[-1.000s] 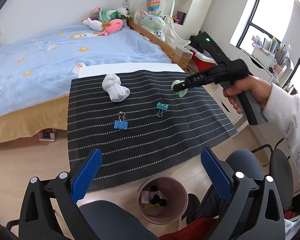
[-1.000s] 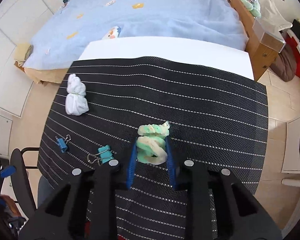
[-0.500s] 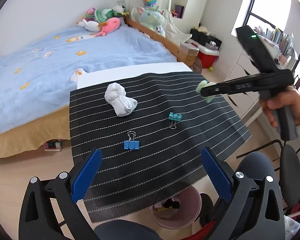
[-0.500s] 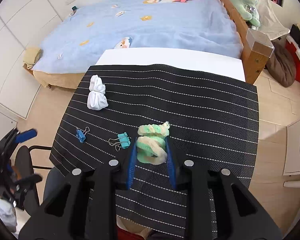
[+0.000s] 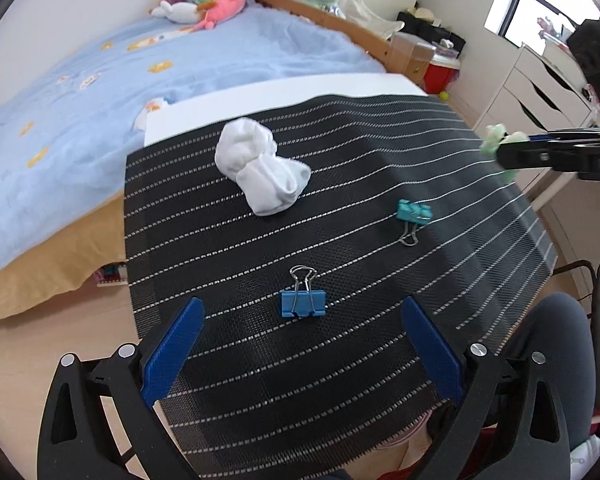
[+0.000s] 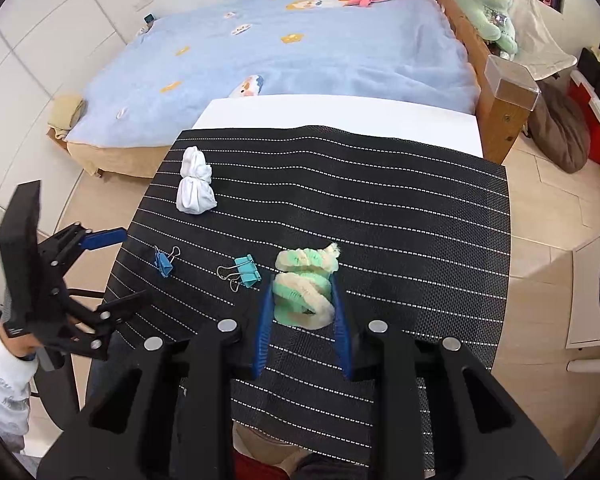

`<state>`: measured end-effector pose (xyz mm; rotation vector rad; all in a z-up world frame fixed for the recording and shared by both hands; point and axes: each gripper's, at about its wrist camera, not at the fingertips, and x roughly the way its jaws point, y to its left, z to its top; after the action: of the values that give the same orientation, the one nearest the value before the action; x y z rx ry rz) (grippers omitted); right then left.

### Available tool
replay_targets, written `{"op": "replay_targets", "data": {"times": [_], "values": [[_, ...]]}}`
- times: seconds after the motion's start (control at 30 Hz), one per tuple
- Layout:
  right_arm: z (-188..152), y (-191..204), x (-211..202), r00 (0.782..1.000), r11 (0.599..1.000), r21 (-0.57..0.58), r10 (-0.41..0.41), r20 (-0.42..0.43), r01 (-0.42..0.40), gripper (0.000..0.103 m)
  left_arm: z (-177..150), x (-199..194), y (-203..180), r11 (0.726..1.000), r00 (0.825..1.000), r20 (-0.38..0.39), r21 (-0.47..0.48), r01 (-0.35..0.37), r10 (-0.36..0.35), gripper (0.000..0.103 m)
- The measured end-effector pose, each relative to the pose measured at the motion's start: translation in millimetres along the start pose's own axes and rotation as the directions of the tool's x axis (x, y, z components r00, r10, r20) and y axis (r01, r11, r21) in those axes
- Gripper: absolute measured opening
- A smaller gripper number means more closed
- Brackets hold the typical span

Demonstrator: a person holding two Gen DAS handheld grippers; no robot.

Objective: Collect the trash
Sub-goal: 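Grasp the second blue binder clip with the left tool while the right tool holds the plush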

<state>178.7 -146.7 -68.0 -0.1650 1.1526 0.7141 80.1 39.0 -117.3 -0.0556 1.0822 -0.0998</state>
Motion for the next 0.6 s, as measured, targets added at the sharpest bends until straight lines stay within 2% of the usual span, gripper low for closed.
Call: {"op": "replay_targets", "data": {"times": [0.03,0.07,0.3,0.4,0.6], "values": [[0,0,0,1.0,1.0,0.0,0.0,0.0,0.0,0.027,0,3,0,1.0,1.0,-0.004,0.0,-0.001,0.001,0.087],[0,0,0,1.0,1.0,0.002,0.0,0.0,0.0,0.027,-1,6,0,1.0,1.0,-0.015,-0.002,-0.002,0.002,0.074],[-3,-4,3,1.0,1.0,0.007,0.001,-0.004,-0.001,0.027,-2,15,2,1.0,0.999,-0.033,-0.007,-0.003,0.003,0.048],[-3,-4,4,1.0,1.0,0.008,0.004,-0.004,-0.004,0.027,-1,15,2,1.0,0.999,-0.037,-0.006,-0.01,0.01,0.025],[-4,-2,4,1.0,1.0,-0.001,0.0,0.002,0.0,0.027,-1,11,2,1.0,1.0,-0.027,-0.001,-0.011,0.011,0.024]]}}
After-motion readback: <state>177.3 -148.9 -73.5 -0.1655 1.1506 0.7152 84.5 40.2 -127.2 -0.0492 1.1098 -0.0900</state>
